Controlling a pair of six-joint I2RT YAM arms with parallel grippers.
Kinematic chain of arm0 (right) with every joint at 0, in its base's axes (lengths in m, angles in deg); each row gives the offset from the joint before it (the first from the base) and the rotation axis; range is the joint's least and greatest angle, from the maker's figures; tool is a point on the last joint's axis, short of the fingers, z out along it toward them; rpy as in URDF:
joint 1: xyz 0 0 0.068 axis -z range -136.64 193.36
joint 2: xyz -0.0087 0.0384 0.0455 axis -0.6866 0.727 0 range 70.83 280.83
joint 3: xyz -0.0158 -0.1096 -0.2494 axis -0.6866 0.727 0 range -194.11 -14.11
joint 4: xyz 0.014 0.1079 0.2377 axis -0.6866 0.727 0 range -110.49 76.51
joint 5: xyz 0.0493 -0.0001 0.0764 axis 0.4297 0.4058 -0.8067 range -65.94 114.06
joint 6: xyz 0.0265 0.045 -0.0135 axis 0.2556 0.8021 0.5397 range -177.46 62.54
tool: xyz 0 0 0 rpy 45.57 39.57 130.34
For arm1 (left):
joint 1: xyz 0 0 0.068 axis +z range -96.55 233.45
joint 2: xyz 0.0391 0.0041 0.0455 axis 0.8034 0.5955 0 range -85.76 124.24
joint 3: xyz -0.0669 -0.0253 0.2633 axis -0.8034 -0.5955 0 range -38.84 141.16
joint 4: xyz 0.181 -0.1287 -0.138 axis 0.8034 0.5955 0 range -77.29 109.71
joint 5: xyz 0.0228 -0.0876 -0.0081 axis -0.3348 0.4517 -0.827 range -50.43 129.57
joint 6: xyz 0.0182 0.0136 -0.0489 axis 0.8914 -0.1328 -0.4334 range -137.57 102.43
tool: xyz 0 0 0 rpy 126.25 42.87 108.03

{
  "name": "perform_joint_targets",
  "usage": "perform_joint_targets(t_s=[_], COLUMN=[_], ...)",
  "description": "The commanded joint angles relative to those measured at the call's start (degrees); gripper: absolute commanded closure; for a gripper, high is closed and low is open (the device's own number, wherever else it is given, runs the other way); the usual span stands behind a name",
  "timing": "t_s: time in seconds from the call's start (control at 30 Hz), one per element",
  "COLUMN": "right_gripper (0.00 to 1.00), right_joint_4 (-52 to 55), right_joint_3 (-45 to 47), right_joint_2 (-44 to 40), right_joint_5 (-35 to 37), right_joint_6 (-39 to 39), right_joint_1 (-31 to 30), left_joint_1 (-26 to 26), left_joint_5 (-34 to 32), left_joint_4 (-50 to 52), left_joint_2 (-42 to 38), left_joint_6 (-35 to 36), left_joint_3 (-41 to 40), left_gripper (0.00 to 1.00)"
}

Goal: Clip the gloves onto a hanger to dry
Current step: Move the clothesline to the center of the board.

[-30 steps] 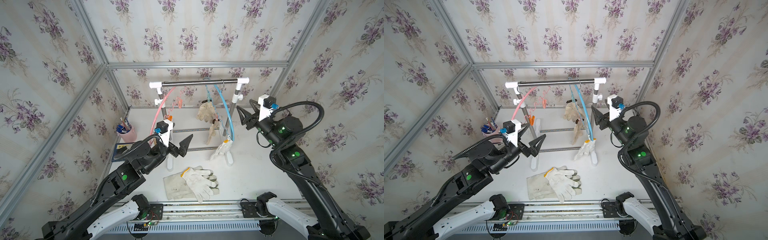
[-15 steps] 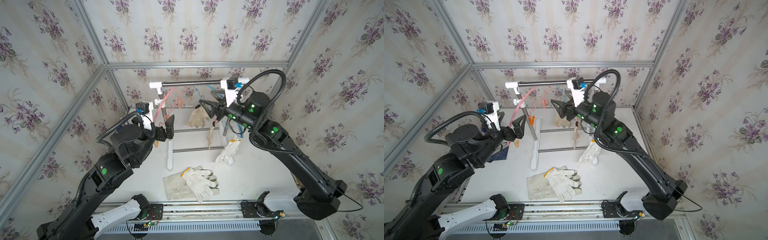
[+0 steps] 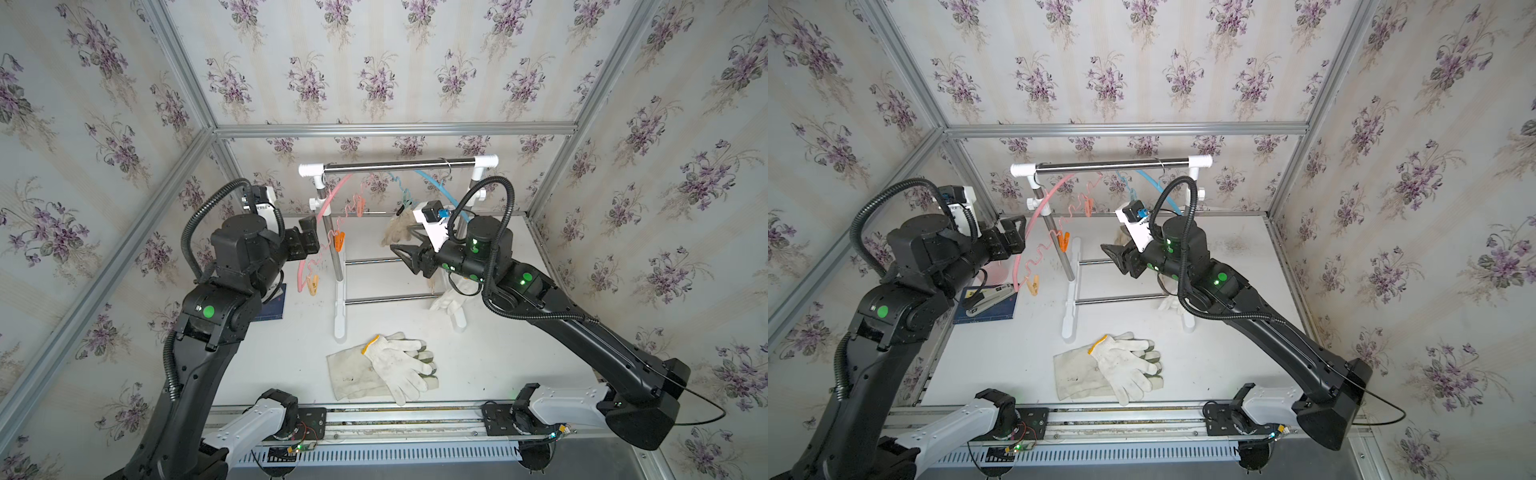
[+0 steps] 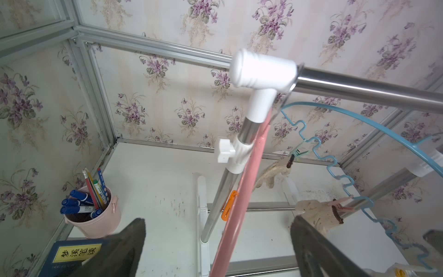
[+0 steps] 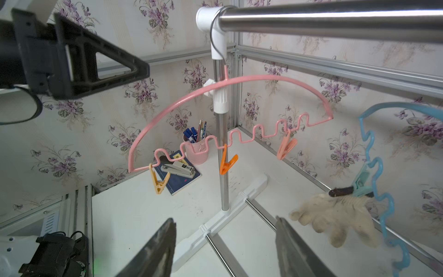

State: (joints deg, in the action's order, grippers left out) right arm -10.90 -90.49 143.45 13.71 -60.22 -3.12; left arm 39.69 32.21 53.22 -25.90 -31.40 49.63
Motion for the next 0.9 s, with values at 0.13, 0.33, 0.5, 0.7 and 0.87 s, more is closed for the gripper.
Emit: perform_joint_targets(t_s=[0.13, 0.33, 0.5, 0.7, 0.87], right_gripper=[0.44, 0.41, 0.41, 0.39, 0.37], right_joint_4=[-0.2, -1.9, -5.4, -6.4, -6.0], right_joint_3=[8.1, 15.9, 22.1, 25.3, 24.9], right_joint_2=[0.8, 1.2, 0.5, 0.2, 0.3], right_joint_5=[-0.6, -4.7, -9.9, -11.9, -12.9], right_joint_6=[0.7, -3.6, -1.8, -3.7, -4.9], right_joint_1=[-2.6, -8.2, -10.8, -12.4, -12.4], left_joint_1=[4.5, 5.2, 7.3, 10.1, 11.6], left_joint_5=[-5.8, -7.8, -8.3, -8.1, 2.7], left_joint_4=[-5.0, -16.8, -18.1, -23.4, -27.5], left_joint_2=[5.7, 11.7, 16.2, 17.2, 20.7], left_joint_6=[1.3, 5.6, 6.9, 9.4, 12.1], left_joint_3=[0.2, -0.3, 2.5, -3.1, -9.7], left_gripper=[0.1, 0.06, 0.05, 0.02, 0.01])
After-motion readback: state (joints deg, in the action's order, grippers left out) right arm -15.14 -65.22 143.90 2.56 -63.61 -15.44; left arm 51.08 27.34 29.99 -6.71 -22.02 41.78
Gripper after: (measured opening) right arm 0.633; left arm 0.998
